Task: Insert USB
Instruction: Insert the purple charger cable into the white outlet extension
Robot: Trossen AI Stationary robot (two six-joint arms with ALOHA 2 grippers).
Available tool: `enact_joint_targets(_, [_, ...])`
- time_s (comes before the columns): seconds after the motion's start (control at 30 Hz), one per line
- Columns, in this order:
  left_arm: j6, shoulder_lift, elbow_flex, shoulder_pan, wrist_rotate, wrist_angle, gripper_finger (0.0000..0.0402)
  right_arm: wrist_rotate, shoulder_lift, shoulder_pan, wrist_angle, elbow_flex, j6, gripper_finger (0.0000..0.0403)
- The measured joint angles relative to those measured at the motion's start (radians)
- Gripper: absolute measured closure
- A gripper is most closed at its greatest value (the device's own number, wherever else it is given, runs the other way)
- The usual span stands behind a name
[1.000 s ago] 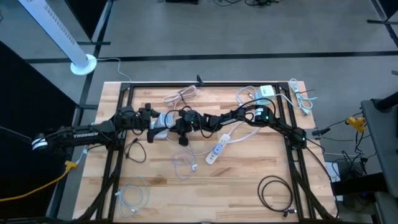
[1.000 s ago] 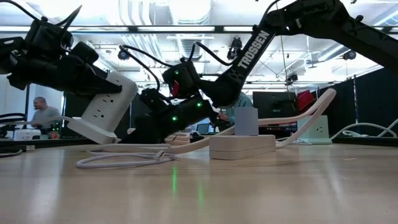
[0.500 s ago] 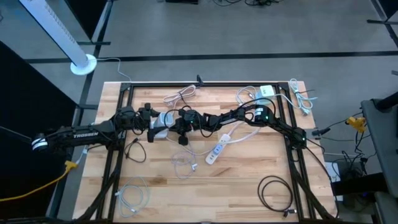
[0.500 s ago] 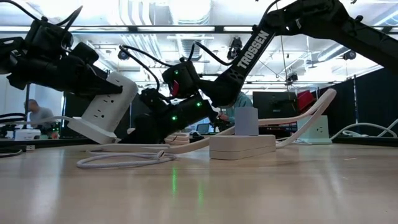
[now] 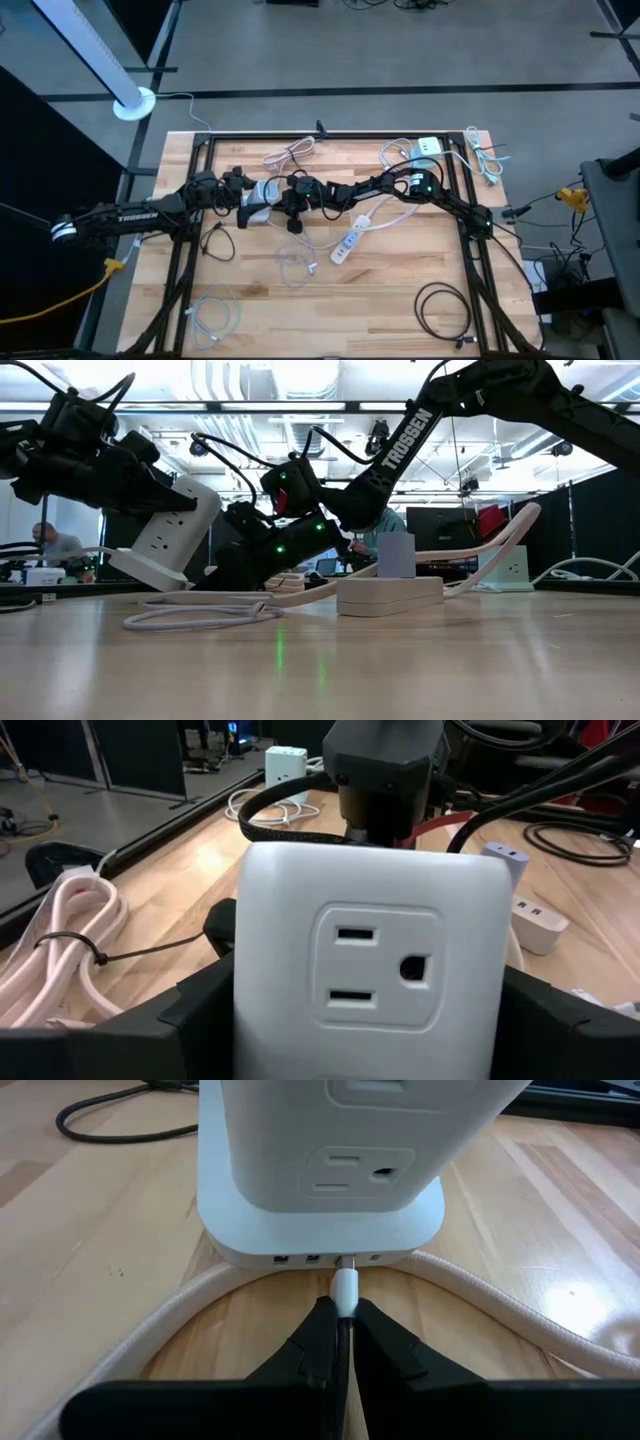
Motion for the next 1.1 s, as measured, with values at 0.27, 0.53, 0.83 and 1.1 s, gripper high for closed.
enact_joint_targets(0.27, [0.015, 0.0, 0.0, -0.001, 0.006, -0.003, 0.0107, -0.009, -0.023, -0.007, -0.08, 0.002, -0.036, 0.0391])
enact_joint_targets(0.53, [0.025, 0.0, 0.0, -0.002, 0.013, -0.004, 0.0107, -0.01, -0.091, -0.004, -0.272, 0.001, -0.129, 0.0392])
enact_joint_targets(0.83, [0.037, 0.0, 0.0, -0.002, 0.021, -0.011, 0.0107, -0.001, -0.187, -0.013, -0.479, -0.005, -0.225, 0.0392])
enact_joint_targets(1.1, [0.058, 0.0, 0.0, -0.005, 0.057, -0.028, 0.0107, 0.0, -0.274, -0.015, -0.669, -0.006, -0.317, 0.0392])
